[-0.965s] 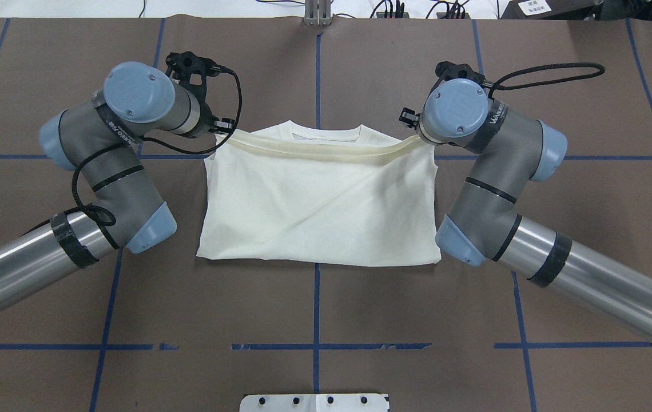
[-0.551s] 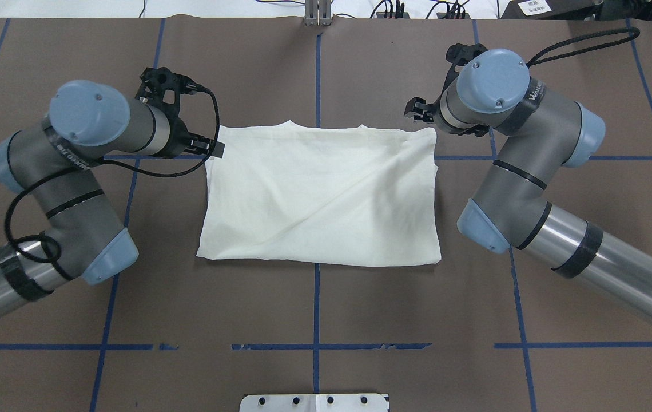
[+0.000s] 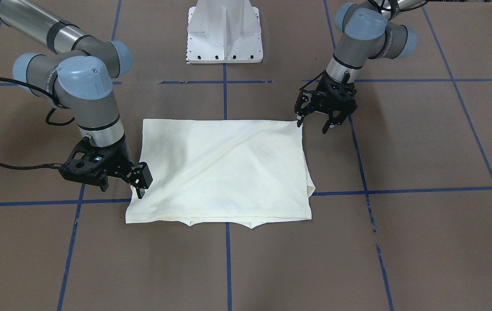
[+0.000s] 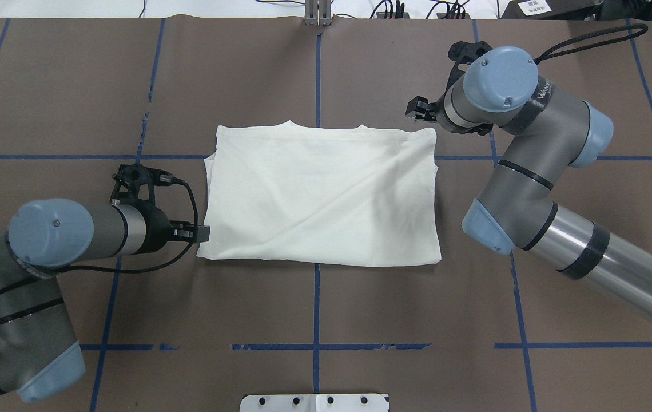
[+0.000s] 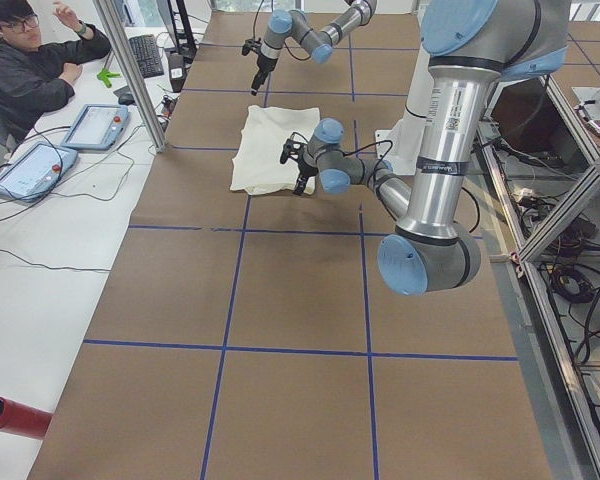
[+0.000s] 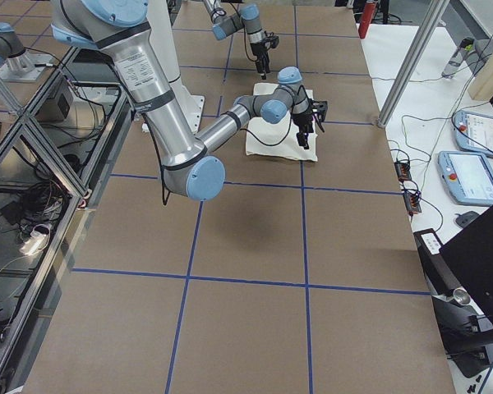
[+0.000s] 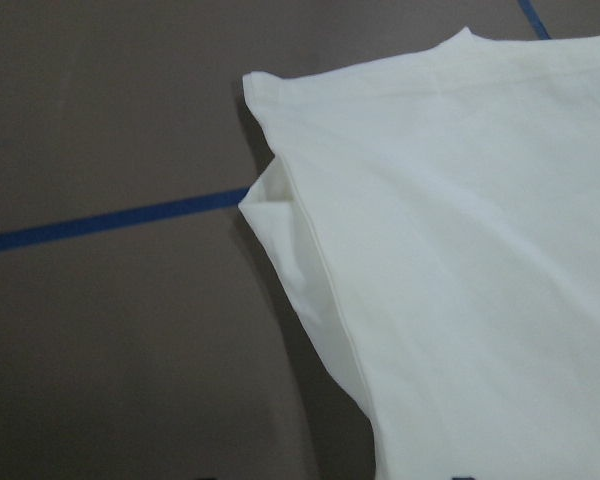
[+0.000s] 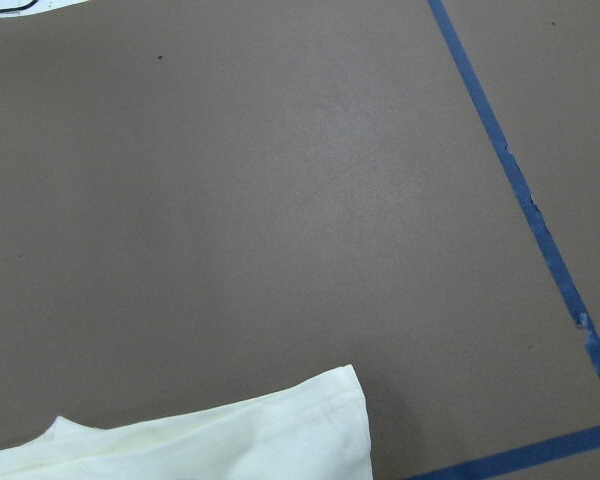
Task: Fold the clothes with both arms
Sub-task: 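Move the left gripper to the folded shirt's side nearest it and grasp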
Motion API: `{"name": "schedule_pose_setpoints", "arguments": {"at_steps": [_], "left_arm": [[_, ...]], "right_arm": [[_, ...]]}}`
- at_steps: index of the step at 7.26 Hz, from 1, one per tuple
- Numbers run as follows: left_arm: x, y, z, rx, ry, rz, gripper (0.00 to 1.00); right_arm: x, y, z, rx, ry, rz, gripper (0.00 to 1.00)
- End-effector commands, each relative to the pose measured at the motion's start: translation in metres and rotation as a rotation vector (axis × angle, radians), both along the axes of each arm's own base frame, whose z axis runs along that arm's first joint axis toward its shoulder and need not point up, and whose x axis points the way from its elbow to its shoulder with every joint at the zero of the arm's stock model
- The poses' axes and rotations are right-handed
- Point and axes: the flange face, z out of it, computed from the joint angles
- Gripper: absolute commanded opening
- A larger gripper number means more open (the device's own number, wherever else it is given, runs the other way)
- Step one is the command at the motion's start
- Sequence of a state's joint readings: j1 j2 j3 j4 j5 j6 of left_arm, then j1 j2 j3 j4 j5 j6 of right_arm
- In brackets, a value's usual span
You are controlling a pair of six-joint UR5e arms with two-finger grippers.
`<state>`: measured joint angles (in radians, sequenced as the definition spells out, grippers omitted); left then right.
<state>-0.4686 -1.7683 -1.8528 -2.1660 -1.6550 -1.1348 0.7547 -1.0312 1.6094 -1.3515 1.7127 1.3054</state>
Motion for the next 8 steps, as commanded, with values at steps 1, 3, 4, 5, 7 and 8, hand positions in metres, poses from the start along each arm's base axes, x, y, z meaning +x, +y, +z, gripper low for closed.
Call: {"name": "schedule_pose_setpoints", "arguments": {"at_steps": [1,3,4,5,7,8], "left_arm": [[0.027,0.029,0.007,-0.042,0.017,-0.001,0.51],[0.034,0.028,0.008,-0.045,0.013,0.002,0.38],[0.037,0.027,0.009,-0.045,0.011,0.002,0.0],[0.035,0.026,0.009,-0.042,0.01,0.001,0.0],[0.008,-0.005,0.016,0.028,-0.033,-0.024,0.0],[-0.016,-0.037,0.025,0.089,-0.083,-0.047,0.0]], "right_arm": [[0.001,0.001,-0.001,0.003,-0.002,0.001,1.0],[0.001,0.001,-0.001,0.003,-0.002,0.001,1.0],[0.001,0.001,-0.001,0.003,-0.002,0.001,1.0],[0.001,0.001,-0.001,0.003,-0.002,0.001,1.0],[0.001,0.0,0.001,0.002,0.002,0.003,1.0],[0.001,0.0,0.001,0.002,0.002,0.003,1.0]]}}
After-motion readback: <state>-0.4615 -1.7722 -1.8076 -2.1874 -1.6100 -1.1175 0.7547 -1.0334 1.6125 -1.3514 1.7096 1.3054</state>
